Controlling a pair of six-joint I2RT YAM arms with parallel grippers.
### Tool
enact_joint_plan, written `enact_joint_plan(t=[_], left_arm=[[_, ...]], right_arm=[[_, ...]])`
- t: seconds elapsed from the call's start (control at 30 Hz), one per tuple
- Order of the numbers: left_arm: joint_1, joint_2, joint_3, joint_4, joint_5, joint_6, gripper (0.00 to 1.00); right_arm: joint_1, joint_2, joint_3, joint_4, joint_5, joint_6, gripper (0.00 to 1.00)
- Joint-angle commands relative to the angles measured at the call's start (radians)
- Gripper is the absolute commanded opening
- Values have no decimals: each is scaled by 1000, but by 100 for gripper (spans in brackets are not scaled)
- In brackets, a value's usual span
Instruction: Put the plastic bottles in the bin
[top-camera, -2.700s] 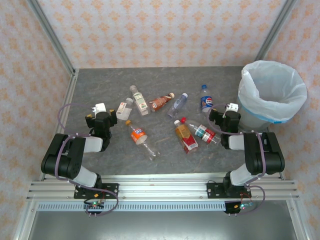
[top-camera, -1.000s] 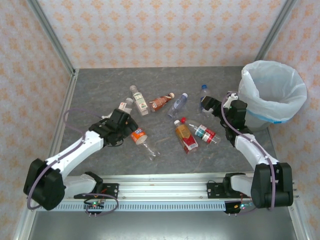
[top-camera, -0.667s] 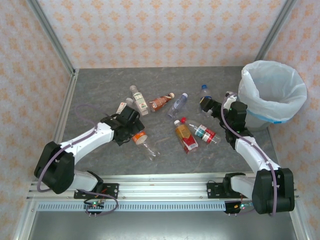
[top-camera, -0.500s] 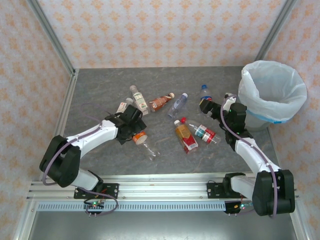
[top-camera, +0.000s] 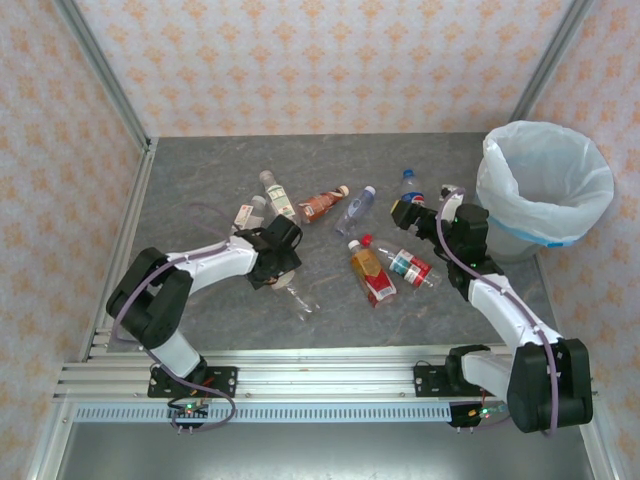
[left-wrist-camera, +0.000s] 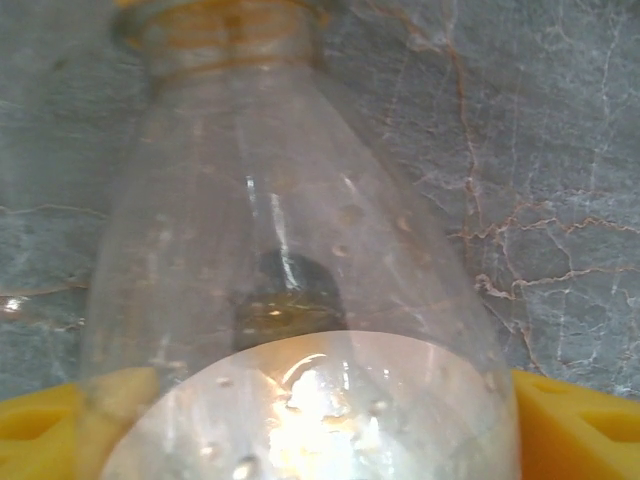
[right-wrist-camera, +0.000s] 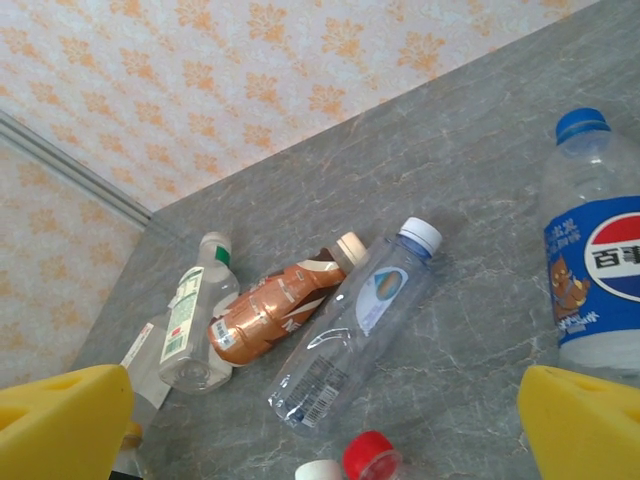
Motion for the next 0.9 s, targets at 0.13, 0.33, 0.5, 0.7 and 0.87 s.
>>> enact_joint_plan(t=[0.13,0.33,0.5,0.7,0.87], left_arm=[[-40,9,63,-15,-85,55,72],[-72,-41,55,35,-101,127,64],[-118,-142,38,76,-159,185,63],[-124,-258,88,152,-126,327,61],[-123,-298,159,264,-116,511,61]], right_arm=[[22,-38,32,26,22,-13,99],[34,-44,27,42,58,-10,99],[77,-44,8,81,61,-4,99],[136,-14,-8,161,5,58,99],[184,13,76,160,-172,93,99]])
